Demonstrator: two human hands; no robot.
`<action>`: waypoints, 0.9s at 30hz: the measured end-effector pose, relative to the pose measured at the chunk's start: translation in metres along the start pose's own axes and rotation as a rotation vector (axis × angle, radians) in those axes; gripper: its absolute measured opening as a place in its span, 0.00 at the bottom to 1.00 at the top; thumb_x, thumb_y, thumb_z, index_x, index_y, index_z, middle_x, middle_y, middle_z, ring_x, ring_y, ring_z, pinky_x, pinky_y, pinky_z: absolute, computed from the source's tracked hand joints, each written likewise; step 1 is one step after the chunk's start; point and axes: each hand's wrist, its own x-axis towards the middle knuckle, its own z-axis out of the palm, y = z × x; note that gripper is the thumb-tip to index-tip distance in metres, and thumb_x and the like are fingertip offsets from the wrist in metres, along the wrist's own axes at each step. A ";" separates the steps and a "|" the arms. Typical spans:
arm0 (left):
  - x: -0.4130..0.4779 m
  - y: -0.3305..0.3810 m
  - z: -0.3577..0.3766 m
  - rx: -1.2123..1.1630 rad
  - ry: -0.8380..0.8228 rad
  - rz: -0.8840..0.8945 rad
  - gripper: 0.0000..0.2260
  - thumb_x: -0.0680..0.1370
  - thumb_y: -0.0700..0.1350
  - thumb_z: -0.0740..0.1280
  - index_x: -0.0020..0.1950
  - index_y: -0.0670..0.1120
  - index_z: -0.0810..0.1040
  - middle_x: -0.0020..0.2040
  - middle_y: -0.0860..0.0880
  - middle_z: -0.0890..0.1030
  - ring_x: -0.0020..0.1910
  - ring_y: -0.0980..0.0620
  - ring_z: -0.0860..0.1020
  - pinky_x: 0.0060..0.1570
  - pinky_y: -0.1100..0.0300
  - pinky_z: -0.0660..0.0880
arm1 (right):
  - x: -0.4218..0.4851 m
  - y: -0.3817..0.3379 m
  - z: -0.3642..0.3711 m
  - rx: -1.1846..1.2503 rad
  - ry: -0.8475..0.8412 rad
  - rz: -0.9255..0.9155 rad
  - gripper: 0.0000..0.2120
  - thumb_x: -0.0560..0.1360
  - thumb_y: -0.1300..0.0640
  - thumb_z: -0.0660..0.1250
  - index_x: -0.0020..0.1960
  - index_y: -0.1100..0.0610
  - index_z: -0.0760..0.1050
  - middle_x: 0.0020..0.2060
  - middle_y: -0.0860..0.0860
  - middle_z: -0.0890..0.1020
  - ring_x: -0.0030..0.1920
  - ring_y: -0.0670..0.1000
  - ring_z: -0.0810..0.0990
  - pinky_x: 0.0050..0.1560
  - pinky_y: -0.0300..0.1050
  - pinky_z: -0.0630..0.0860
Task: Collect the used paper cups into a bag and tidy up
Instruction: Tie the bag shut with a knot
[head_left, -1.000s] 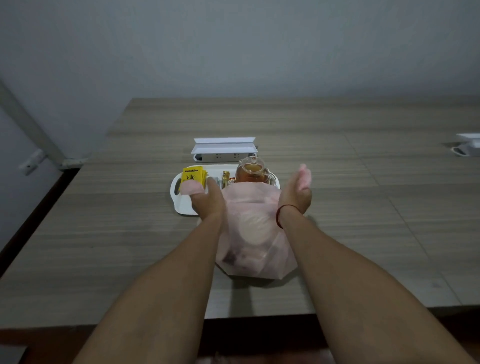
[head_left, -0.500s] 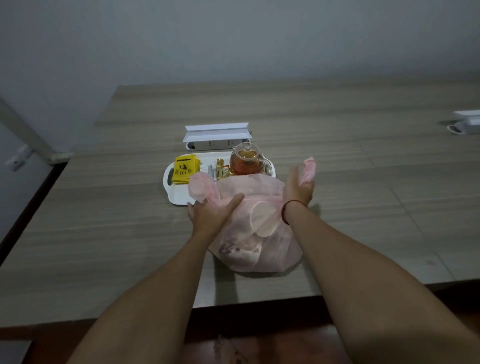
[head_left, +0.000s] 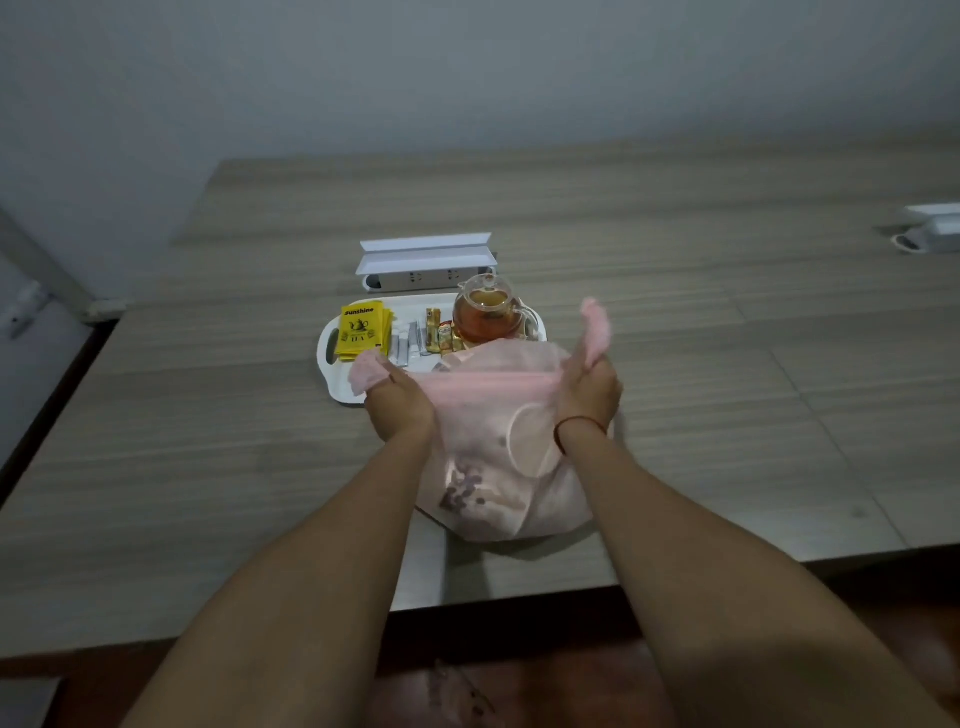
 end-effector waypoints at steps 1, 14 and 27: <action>0.003 -0.002 0.000 -0.018 -0.005 0.010 0.18 0.85 0.48 0.52 0.61 0.37 0.75 0.53 0.39 0.80 0.56 0.41 0.79 0.48 0.66 0.65 | 0.003 -0.007 0.000 0.058 0.039 0.075 0.22 0.79 0.47 0.59 0.50 0.65 0.80 0.48 0.64 0.83 0.50 0.62 0.81 0.43 0.44 0.68; -0.011 -0.023 -0.009 0.138 -0.418 0.099 0.21 0.79 0.58 0.62 0.58 0.41 0.78 0.55 0.40 0.81 0.54 0.44 0.79 0.57 0.49 0.76 | 0.003 -0.006 0.012 0.069 0.069 0.244 0.20 0.81 0.50 0.57 0.54 0.64 0.79 0.54 0.63 0.82 0.53 0.62 0.80 0.44 0.45 0.67; 0.010 0.048 0.003 -0.413 -0.089 -0.316 0.20 0.83 0.47 0.53 0.58 0.36 0.79 0.49 0.37 0.83 0.41 0.44 0.84 0.46 0.50 0.79 | 0.000 -0.005 0.006 -0.047 -0.047 0.143 0.15 0.78 0.62 0.57 0.60 0.64 0.77 0.55 0.62 0.81 0.56 0.60 0.80 0.54 0.49 0.76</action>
